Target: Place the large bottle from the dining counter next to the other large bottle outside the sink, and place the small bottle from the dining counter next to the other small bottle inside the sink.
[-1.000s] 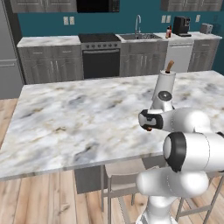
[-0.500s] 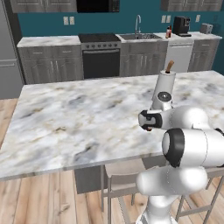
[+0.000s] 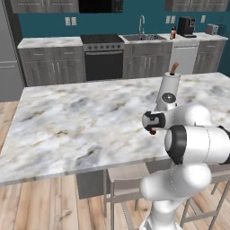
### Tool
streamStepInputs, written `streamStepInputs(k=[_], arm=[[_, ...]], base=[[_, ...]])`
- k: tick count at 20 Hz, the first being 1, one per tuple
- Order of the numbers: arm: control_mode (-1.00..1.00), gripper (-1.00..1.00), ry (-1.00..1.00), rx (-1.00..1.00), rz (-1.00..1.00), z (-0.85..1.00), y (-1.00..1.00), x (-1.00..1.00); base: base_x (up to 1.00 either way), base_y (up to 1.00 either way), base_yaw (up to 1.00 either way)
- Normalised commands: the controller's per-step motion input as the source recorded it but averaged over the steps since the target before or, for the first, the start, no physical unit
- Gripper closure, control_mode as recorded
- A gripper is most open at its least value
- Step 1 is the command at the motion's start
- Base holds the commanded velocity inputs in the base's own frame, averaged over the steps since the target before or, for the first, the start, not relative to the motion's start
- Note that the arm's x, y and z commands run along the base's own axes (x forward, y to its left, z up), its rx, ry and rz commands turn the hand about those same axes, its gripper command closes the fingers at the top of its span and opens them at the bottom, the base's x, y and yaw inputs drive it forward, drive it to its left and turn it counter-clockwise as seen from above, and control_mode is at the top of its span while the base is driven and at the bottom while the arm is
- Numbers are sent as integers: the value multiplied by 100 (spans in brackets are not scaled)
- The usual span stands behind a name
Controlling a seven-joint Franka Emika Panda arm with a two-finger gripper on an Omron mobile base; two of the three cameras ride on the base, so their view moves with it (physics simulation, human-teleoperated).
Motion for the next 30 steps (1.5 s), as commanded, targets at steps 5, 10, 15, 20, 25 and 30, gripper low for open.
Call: streamStepInputs(k=[5,10,15,20,25,30], arm=[[-100,-100,0,0,0,-3,0,16],[-100,-100,0,0,0,-6,0,14],[-100,-100,0,0,0,-9,0,8],[-100,-100,0,0,0,-8,0,7],[-100,-100,0,0,0,-5,0,6],[-100,-100,0,0,0,0,0,7]], base=[[0,0,0],[0,0,0],[0,0,0],[0,0,0],[0,0,0],[0,0,0]])
